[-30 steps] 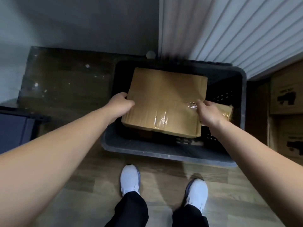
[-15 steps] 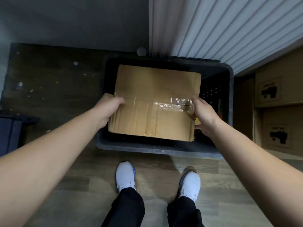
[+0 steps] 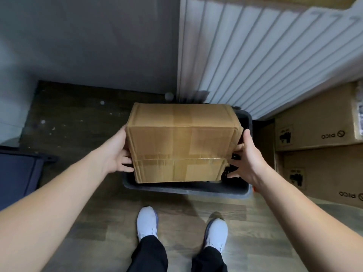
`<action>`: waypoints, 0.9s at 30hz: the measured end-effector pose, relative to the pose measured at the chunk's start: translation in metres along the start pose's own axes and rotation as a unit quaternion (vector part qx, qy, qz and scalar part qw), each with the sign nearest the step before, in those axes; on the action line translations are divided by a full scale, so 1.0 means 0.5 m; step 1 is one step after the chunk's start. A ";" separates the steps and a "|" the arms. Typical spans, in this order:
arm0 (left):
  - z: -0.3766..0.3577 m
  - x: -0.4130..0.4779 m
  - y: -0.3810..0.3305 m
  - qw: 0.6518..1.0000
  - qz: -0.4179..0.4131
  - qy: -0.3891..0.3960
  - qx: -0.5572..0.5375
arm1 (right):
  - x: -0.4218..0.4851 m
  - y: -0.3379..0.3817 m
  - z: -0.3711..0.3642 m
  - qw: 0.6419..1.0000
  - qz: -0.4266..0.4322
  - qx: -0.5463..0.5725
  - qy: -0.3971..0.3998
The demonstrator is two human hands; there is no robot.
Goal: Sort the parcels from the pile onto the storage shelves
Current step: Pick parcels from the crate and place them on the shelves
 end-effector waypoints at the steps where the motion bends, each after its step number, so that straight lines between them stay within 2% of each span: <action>1: 0.002 -0.009 0.000 1.000 -0.019 0.014 0.009 | -0.007 0.004 0.001 1.000 -0.003 -0.011 0.003; 4: 0.007 -0.027 0.001 0.996 -0.079 0.047 -0.005 | -0.022 0.014 0.014 1.000 -0.004 -0.012 0.007; 8: 0.017 -0.048 -0.002 0.992 -0.114 0.051 0.001 | -0.031 0.011 0.044 0.998 -0.020 0.008 0.062; 13: 0.003 -0.064 0.002 0.998 -0.033 0.056 0.017 | -0.036 0.006 0.056 0.996 -0.021 -0.017 0.087; 18: -0.029 -0.053 0.031 0.996 -0.067 -0.019 0.062 | -0.043 0.005 0.051 0.990 0.018 -0.116 0.078; 24: -0.059 -0.040 0.054 0.987 -0.127 -0.037 0.091 | -0.022 -0.014 0.061 0.992 0.078 -0.092 0.034; 27: -0.070 -0.042 0.051 0.982 -0.147 -0.048 0.111 | -0.022 -0.023 0.061 0.987 0.068 -0.142 0.037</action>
Point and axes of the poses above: each hand's wrist, its own x-axis towards the middle knuckle, its own z-axis out of the back of the hand, y = z × x, the point moved 1 cm from there along x, towards the middle knuckle, and after that the axes turned 1 degree about x, right-handed, at the moved point
